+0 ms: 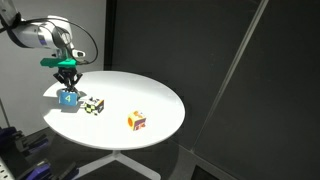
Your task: Move the middle toy foam to the left
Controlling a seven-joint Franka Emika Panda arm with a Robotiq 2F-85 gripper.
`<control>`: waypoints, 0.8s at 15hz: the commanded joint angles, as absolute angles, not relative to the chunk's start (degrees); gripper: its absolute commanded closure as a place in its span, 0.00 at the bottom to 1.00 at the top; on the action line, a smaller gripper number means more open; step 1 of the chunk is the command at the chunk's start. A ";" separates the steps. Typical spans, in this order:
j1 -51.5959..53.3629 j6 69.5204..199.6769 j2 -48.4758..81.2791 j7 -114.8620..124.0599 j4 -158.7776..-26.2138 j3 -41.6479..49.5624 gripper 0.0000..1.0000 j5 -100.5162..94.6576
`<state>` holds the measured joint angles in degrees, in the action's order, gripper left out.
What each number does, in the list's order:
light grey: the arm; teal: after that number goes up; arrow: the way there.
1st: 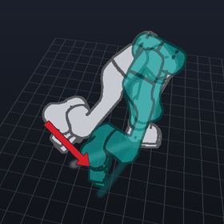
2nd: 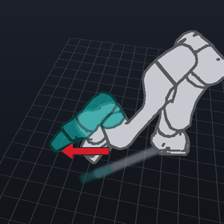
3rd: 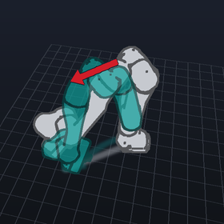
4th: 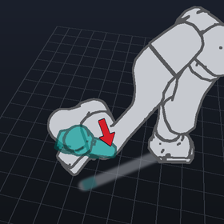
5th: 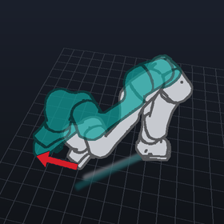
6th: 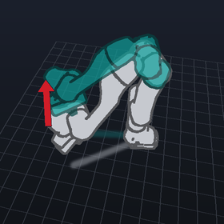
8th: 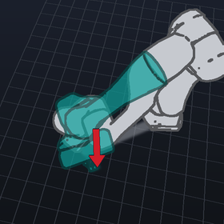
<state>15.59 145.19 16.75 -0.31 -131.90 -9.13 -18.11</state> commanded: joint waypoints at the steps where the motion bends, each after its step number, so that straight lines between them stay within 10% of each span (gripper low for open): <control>1: 15.51 146.89 15.95 -2.79 -131.57 -9.78 0.96 -19.10; 12: 15.61 152.68 16.97 -17.35 -130.33 -15.08 0.96 -18.44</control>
